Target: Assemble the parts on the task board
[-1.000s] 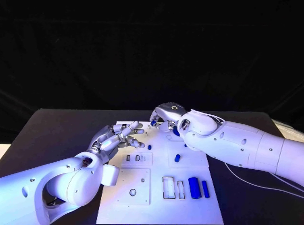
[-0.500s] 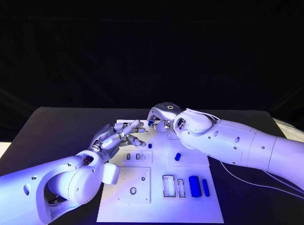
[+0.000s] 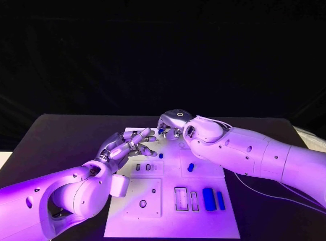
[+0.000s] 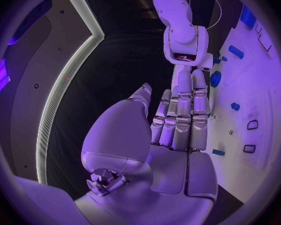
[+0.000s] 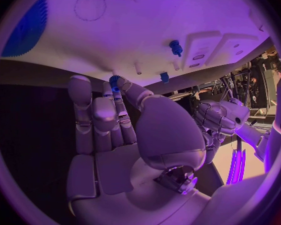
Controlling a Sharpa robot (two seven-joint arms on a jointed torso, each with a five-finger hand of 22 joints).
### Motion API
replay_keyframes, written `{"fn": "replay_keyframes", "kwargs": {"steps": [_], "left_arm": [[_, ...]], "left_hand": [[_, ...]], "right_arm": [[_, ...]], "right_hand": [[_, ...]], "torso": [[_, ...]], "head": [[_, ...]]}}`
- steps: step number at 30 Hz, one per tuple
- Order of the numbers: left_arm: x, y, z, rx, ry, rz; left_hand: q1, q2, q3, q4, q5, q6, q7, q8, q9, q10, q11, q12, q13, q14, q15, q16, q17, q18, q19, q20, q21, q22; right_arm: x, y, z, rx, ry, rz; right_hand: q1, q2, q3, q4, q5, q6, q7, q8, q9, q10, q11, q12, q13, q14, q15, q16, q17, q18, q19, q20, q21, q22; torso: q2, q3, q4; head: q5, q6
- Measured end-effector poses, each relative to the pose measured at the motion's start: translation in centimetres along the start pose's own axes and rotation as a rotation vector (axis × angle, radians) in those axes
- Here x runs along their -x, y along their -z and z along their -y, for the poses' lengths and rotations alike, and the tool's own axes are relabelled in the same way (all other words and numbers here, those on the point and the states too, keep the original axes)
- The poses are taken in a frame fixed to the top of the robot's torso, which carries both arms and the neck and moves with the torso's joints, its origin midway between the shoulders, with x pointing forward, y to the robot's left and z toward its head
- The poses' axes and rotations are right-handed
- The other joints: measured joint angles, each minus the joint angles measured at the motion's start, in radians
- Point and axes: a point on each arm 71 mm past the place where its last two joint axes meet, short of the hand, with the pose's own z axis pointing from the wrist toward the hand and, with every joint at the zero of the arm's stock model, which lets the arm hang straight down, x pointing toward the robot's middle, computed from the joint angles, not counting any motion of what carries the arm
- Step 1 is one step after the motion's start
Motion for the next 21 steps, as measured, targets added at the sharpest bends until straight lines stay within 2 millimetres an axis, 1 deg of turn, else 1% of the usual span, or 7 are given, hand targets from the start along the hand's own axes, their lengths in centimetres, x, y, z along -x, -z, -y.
{"fn": "replay_keyframes", "kwargs": {"steps": [6,10,12,15,16,17,21], "left_arm": [[-0.04,0.02,0.01,0.0,0.003,-0.007],[0.0,0.05,0.03,0.001,0.005,-0.01],[-0.01,0.05,0.03,0.001,0.005,-0.011],[-0.05,0.03,0.03,0.001,0.007,-0.014],[-0.08,0.03,0.03,0.001,0.007,-0.015],[-0.1,0.03,0.03,0.001,0.007,-0.016],[-0.12,0.02,0.04,0.001,0.008,-0.017]], "left_hand": [[0.0,0.0,0.0,0.0,0.0,0.0,0.0,0.0,0.0,0.0,0.0,0.0,0.0,0.0,0.0,0.0,0.001,0.0,-0.004,-0.004,0.003,0.001],[0.0,0.0,0.0,0.0,0.0,0.0,0.0,0.0,0.0,0.0,0.0,0.0,0.0,0.0,0.0,0.0,0.001,0.0,-0.004,-0.004,0.003,0.001],[0.0,0.0,0.0,0.0,0.0,0.0,0.0,0.0,0.0,0.0,0.0,0.0,0.0,0.0,0.0,0.0,0.002,0.0,-0.007,0.0,0.003,0.001],[0.0,0.0,0.0,0.0,0.0,0.0,0.0,0.0,0.0,0.0,0.0,0.0,0.0,0.0,0.0,0.0,0.002,0.0,-0.007,0.0,0.003,0.001],[0.0,0.0,0.0,0.0,0.0,0.0,0.0,0.0,0.0,0.0,0.0,0.0,0.0,0.0,0.0,0.0,0.002,0.0,-0.007,0.0,0.003,0.001],[0.0,0.0,0.0,0.0,0.0,0.0,0.0,0.0,0.0,0.0,0.0,0.0,0.0,0.0,0.0,0.0,0.002,0.0,-0.007,0.0,0.003,0.001],[0.004,0.004,0.003,-0.003,0.0,0.0,0.0,0.0,0.0,0.0,0.0,0.0,0.0,-0.007,0.0,0.0,0.002,0.0,-0.007,0.0,0.003,0.002]], "right_arm": [[-0.14,-0.16,-0.1,-0.01,0.009,-0.008],[-0.19,-0.21,-0.11,-0.015,0.014,-0.012],[-0.21,-0.24,-0.11,-0.017,0.016,-0.014],[-0.29,-0.26,-0.04,-0.02,0.018,-0.019],[-0.32,-0.25,-0.01,-0.021,0.019,-0.021],[-0.33,-0.25,-0.01,-0.021,0.019,-0.022],[-0.35,-0.24,-0.13,-0.018,0.017,-0.023]], "right_hand": [[-0.004,-0.004,0.0,0.0,0.0,0.0,0.0,-0.002,0.0,-0.002,0.001,0.0,0.0,0.0,0.0,0.0,-0.003,0.0,-0.004,0.004,0.0,-0.004],[-0.008,-0.008,0.002,0.007,-0.006,-0.007,0.007,-0.003,0.0,-0.02,0.002,0.001,0.0,0.0,0.0,0.0,-0.007,0.0,-0.004,0.004,0.0,-0.008],[-0.012,-0.012,0.006,0.011,-0.006,-0.024,0.009,-0.003,0.0,-0.04,0.007,0.001,-0.003,0.003,0.005,0.0,-0.011,0.0,-0.009,0.009,0.0,-0.012],[-0.013,-0.035,0.0,0.017,-0.012,-0.057,0.015,-0.001,-0.008,-0.09,0.016,0.001,-0.005,0.002,0.016,-0.01,-0.031,0.0,-0.019,0.019,-0.011,-0.029],[-0.013,-0.039,-0.004,0.021,-0.014,-0.074,0.016,-0.001,-0.012,-0.119,0.021,0.001,-0.005,-0.004,0.022,-0.024,-0.051,0.0,-0.026,0.025,-0.022,-0.044],[-0.009,-0.044,-0.007,0.024,-0.022,-0.086,0.017,-0.001,-0.015,-0.139,0.023,0.001,-0.005,-0.007,0.025,-0.033,-0.063,0.0,-0.032,0.025,-0.029,-0.054],[0.002,-0.054,-0.026,0.033,-0.041,-0.132,0.012,-0.001,-0.024,-0.195,0.03,0.001,-0.005,-0.012,0.03,-0.051,-0.089,0.0,-0.043,0.035,-0.044,-0.077]], "torso": [[0.0,-0.0001,-0.0002],[0.0,-0.0001,-0.0006],[0.001,-0.0001,-0.0007],[0.001,0.0,-0.001],[0.001,0.0,-0.0012],[0.001,0.0,-0.0012],[0.001,0.0002,-0.0012]], "head": [[-0.001,-0.001],[-0.002,-0.001],[-0.002,-0.001],[-0.001,-0.002],[-0.001,-0.002],[-0.001,-0.002],[0.0,-0.003]]}}
